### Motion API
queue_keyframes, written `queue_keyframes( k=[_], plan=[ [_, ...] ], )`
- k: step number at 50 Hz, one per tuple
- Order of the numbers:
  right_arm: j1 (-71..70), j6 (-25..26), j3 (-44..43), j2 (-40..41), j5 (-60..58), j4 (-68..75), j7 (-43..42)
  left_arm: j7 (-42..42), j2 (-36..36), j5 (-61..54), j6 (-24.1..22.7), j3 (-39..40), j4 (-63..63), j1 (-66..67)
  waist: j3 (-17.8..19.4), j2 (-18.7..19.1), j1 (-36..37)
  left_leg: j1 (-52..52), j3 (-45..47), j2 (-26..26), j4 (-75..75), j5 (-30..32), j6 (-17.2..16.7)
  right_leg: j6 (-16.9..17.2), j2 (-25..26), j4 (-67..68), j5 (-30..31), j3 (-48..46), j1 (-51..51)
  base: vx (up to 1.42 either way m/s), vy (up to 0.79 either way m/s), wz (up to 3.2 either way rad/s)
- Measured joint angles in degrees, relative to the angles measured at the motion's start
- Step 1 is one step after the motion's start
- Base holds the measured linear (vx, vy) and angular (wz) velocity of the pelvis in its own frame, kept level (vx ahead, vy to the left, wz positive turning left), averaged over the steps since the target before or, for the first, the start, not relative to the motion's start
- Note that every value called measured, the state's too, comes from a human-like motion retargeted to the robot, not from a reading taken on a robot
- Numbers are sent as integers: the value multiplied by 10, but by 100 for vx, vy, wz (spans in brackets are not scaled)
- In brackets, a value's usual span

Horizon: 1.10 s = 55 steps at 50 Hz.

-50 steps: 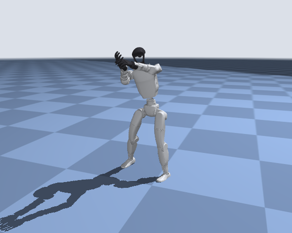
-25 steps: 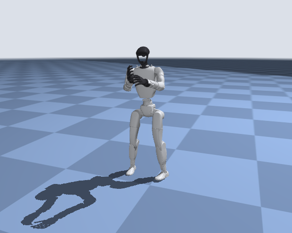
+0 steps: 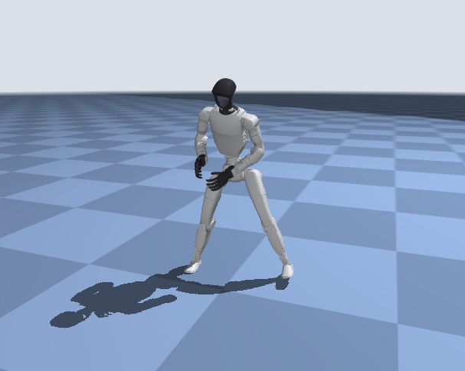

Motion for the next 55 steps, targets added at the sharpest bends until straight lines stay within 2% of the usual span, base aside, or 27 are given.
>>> queue_keyframes(
  k=[3, 6, 8, 10, 13, 15, 17, 20, 23, 25, 27, 29, 31, 33, 35, 37, 40, 43, 45, 46, 47, 48, 50, 52, 53, 54, 55],
  plan=[
    [19, -6, -5, -26, 12, -1, -9, -5, -7, 5, 13, -28, 4, -19, 21, 9, 8, -34, 0, 40, 27, -17, -3, -8, -17, 75, -13, -35, -11, 2, 44, 148],
    [25, -8, -4, -29, 16, 30, -45, 2, -28, 28, 38, -56, 27, -44, 39, 37, 17, -96, 3, 83, 86, 10, -12, -27, -31, 198, -51, -77, -37, 10, 50, 185],
    [17, -3, 3, -18, 22, 55, -68, 7, -41, 41, 56, -65, 42, -52, 41, 48, 33, -146, -16, 87, 146, 27, -19, -37, -51, 254, -65, -96, -45, 20, 57, 155],
    [-5, 5, 8, -4, 28, 71, -80, 9, -45, 47, 67, -60, 45, -57, 31, 51, 58, -201, -38, 69, 223, 7, -25, -45, -78, 269, -59, -110, -45, 29, 69, 108],
    [-59, 25, 10, 9, 19, 58, -66, 16, -29, 37, 64, -30, 18, -59, -2, 48, 113, -247, -27, 31, 313, -40, -18, -71, -121, 212, 16, -130, -15, 40, 84, 35],
    [-122, 48, 8, 10, 0, 38, -45, 28, -5, 8, 53, 6, -22, -63, -24, 54, 153, -239, 0, 15, 331, -61, -8, -71, -137, 141, 98, -154, 24, 50, 91, -21],
    [-203, 76, 19, 10, 5, 19, -27, 60, 15, -42, 50, 46, -63, -77, -47, 66, 192, -198, 34, -6, 300, -69, 14, -96, -137, 91, 177, -156, 50, 52, 92, -38],
    [-342, 103, 46, 17, -19, -5, 0, 85, 59, -90, 28, 126, -115, -99, -86, 88, 236, -105, 66, -45, 184, -31, 28, -71, -86, 59, 208, -121, 75, 46, 85, -24],
    [-475, 105, 76, 44, -50, -24, 19, 93, 100, -114, -2, 210, -162, -107, -140, 106, 253, -41, 38, -88, 72, 90, 21, -44, 16, 72, 190, -52, 72, 39, 77, 8],
    [-557, 103, 85, 69, -75, -32, 23, 96, 125, -126, -24, 255, -196, -111, -171, 103, 253, -26, -19, -127, 38, 174, 4, -16, 74, 69, 208, -12, 67, 34, 69, 39],
    [-640, 112, 87, 88, -99, -31, 32, 111, 154, -153, -46, 292, -232, -127, -185, 86, 246, -25, -55, -159, 42, 213, -8, 6, 105, 48, 229, 29, 63, 33, 63, 60],
    [-745, 146, 90, 95, -122, -20, 76, 160, 208, -242, -91, 345, -274, -162, -182, 69, 233, -32, -20, -155, 60, 211, -3, 7, 121, 29, 228, 64, 49, 35, 61, 76],
    [-838, 151, 80, 108, -105, -6, 68, 156, 263, -240, -98, 373, -289, -209, -181, 40, 216, -27, 62, -120, 58, 183, 19, -4, 112, 15, 192, 46, 44, 35, 65, 78],
    [-936, 146, 74, 111, -80, 12, 53, 155, 322, -227, -101, 394, -296, -271, -181, 21, 204, -19, 130, -65, 27, 154, 31, -35, 102, 25, 122, -14, 38, 32, 65, 38],
    [-1038, 128, 80, 105, -56, 27, 37, 161, 374, -210, -114, 405, -293, -351, -172, 13, 196, -16, 153, -16, -14, 139, 20, -40, 85, 62, 33, -81, 36, 28, 70, 12],
    [-1106, 107, 87, 83, -53, 16, 38, 171, 401, -173, -116, 409, -288, -421, -156, 18, 188, -29, 108, 14, -4, 110, 7, -77, 65, 140, -52, -116, 31, 28, 74, 35],
    [-1133, 89, 91, 37, -104, -36, 50, 182, 384, -105, -117, 412, -297, -471, -110, 17, 178, -75, 33, -4, 126, 8, -24, -105, 11, 316, -116, -116, 3, 30, 72, 104],
    [-1049, 91, 84, -3, -187, -101, 58, 202, 298, -54, -107, 416, -324, -410, -54, 13, 200, -102, 25, -32, 241, -45, -11, -131, -20, 467, -78, -94, -27, 32, 58, 128],
    [-954, 96, 82, -19, -221, -129, 69, 203, 225, -50, -98, 401, -341, -338, -25, 14, 239, -95, 6, -52, 234, -29, 17, -154, -20, 506, -33, -97, -35, 27, 37, 62],
    [-905, 92, 78, -21, -237, -132, 100, 189, 197, -40, -102, 385, -333, -313, -35, -1, 274, 26, -564, -120, -24, -33, 63, -173, -1, 496, 4, -86, -80, -5, 25, -241],
    [-867, 86, 80, -12, -244, -137, 123, 181, 179, -30, -101, 384, -323, -290, -37, -16, 324, 109, -944, -157, -201, -38, 113, -195, 44, 481, 44, -41, -135, -78, 27, -862],
    [-852, 78, 95, 18, -234, -145, 131, 184, 181, -22, -95, 411, -306, -269, -20, -32, 405, 117, -947, -133, -214, -46, 172, -225, 142, 456, 88, 76, -207, -111, 37, -1146],
    [-806, 64, 126, 63, -199, -152, 156, 180, 180, -8, -92, 452, -286, -215, 3, -60, 585, 116, -948, -96, -223, -11, 192, -225, 285, 416, 197, 205, -279, -80, 46, -843],
    [-706, 43, 118, 38, -140, -157, 196, 160, 173, 0, -115, 417, -323, -113, -14, -78, 720, 108, -948, -79, -224, 11, 192, -212, 304, 344, 264, 199, -276, -4, 38, -157],
    [-671, 34, 115, 27, -124, -173, 209, 164, 182, 5, -122, 409, -342, -71, -15, -85, 758, 106, -948, -81, -224, 22, 192, -211, 296, 320, 279, 181, -268, 64, 48, 649],
    [-638, 38, 101, 17, -105, -203, 206, 180, 208, -1, -124, 401, -375, -24, -15, -61, 663, 70, -767, -97, -178, 32, 148, -193, 196, 316, 231, -8, -150, 155, 48, 1634],
    [-607, 48, 81, 6, -84, -238, 194, 202, 242, -12, -123, 393, -414, 26, -16, -21, 502, 18, -497, -121, -110, 41, 82, -166, 50, 322, 150, -282, 23, 156, 44, 1698]
  ],
)
